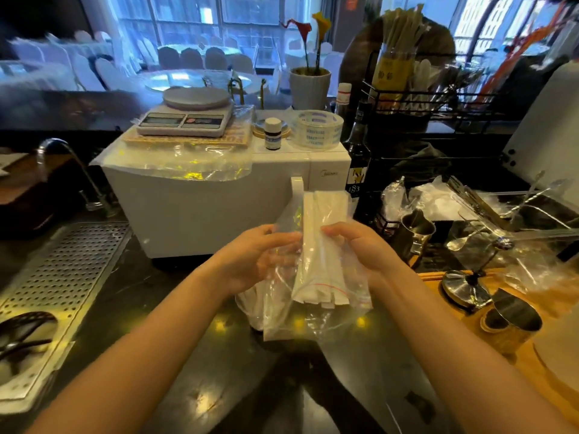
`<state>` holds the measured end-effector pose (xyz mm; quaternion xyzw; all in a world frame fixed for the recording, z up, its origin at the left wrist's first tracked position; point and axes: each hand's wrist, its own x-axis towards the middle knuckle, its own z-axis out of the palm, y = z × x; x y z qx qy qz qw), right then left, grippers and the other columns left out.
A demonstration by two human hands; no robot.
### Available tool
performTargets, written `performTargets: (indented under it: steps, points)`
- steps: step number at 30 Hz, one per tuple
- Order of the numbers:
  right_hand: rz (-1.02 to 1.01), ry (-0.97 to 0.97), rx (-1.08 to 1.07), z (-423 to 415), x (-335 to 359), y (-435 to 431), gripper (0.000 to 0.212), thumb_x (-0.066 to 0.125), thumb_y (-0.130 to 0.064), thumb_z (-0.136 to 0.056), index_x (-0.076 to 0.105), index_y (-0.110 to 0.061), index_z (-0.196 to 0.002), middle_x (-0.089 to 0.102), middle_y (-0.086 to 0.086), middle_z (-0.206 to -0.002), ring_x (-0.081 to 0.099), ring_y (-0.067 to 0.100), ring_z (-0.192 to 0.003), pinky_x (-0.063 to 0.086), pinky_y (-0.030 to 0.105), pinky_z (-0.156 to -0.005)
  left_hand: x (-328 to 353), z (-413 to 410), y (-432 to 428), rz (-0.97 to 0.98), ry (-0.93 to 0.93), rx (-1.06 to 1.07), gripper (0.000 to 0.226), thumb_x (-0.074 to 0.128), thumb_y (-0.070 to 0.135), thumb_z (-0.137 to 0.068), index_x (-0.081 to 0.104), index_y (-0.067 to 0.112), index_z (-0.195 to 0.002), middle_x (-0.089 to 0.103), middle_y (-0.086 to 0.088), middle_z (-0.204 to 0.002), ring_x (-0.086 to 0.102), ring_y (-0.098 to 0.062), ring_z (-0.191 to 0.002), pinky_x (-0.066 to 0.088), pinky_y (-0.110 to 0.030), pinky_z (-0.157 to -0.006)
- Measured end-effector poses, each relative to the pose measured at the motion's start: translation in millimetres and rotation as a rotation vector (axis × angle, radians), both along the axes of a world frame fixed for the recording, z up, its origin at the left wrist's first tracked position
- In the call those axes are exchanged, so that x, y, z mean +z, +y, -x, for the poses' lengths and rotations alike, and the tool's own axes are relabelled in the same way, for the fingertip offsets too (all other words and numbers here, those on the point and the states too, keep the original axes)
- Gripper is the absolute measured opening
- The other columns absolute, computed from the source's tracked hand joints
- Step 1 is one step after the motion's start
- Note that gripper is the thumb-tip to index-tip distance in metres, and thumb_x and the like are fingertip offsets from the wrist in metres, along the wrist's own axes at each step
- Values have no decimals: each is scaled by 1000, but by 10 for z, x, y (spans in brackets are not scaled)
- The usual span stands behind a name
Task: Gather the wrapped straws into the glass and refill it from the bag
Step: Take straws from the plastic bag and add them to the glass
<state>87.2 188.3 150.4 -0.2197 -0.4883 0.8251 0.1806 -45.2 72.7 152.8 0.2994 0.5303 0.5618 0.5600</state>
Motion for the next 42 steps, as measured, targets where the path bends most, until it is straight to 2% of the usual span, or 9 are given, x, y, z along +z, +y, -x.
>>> performTargets:
  steps: [4, 7, 10, 13, 17, 24, 28, 34, 42]
  points:
    - [-57, 50, 9, 333, 33, -41, 28, 45, 4, -85, 53, -17, -101, 61, 10, -90, 69, 17, -66, 58, 29, -53, 7, 204, -52, 13, 26, 56, 50, 70, 24, -60, 58, 8, -105, 70, -7, -91, 67, -20, -77, 58, -30, -64]
    - [-128, 84, 30, 562, 40, -46, 42, 44, 6, -85, 45, -16, -121, 60, 8, -103, 64, 22, -88, 57, 33, -65, 4, 340, -57, -49, 147, 100, 28, 67, 9, -69, 61, 14, -97, 70, -3, -85, 69, -18, -78, 59, -30, -65]
    - [-261, 114, 61, 719, 82, -48, 50, 45, 7, -85, 41, -23, -125, 58, 9, -115, 64, 19, -94, 57, 32, -72, 21, 460, -38, -87, 282, 183, 29, 64, -1, -73, 61, 15, -97, 71, -4, -88, 71, -17, -81, 58, -26, -63]
    - [-375, 137, 103, 780, 118, -22, 47, 47, 4, -86, 46, -38, -105, 59, -3, -105, 68, 7, -84, 58, 23, -65, 22, 543, -20, -137, 386, 212, 37, 67, 1, -72, 61, 19, -103, 73, 1, -87, 70, -15, -84, 57, -21, -64]
    - [-443, 148, 157, 801, 80, 26, 47, 48, 2, -87, 45, -43, -102, 57, -9, -103, 67, -5, -82, 58, 19, -66, -24, 589, -21, -212, 435, 215, 37, 67, 2, -72, 62, 31, -94, 73, 8, -86, 69, -10, -86, 55, -18, -67]
    - [-518, 159, 211, 784, -116, 13, 50, 49, 1, -88, 48, -45, -108, 58, -8, -109, 59, 9, -106, 56, 24, -81, -180, 552, -67, -279, 472, 208, 41, 61, -8, -74, 58, 24, -99, 67, 3, -95, 68, -3, -85, 53, -15, -70]
    - [-579, 151, 259, 773, -120, -1, 55, 47, 1, -88, 46, -46, -116, 61, -9, -110, 60, 6, -106, 53, 23, -88, -229, 542, -109, -300, 490, 216, 40, 61, -8, -74, 58, 23, -100, 67, 5, -93, 67, 0, -84, 51, -11, -68]
    - [-617, 139, 286, 773, -72, 10, 53, 50, 2, -87, 45, -42, -118, 60, -8, -112, 61, 1, -104, 52, 16, -82, -224, 555, -131, -313, 484, 220, 42, 62, -6, -74, 60, 28, -98, 70, 12, -89, 68, -4, -88, 51, -12, -71]
    - [-611, 172, 224, 731, 40, 62, 50, 54, -1, -85, 48, -39, -115, 63, -7, -108, 63, 2, -100, 52, 15, -80, -59, 604, -111, -346, 531, 282, 25, 58, -2, -79, 62, 20, -91, 69, 3, -89, 68, -3, -80, 54, -14, -68]
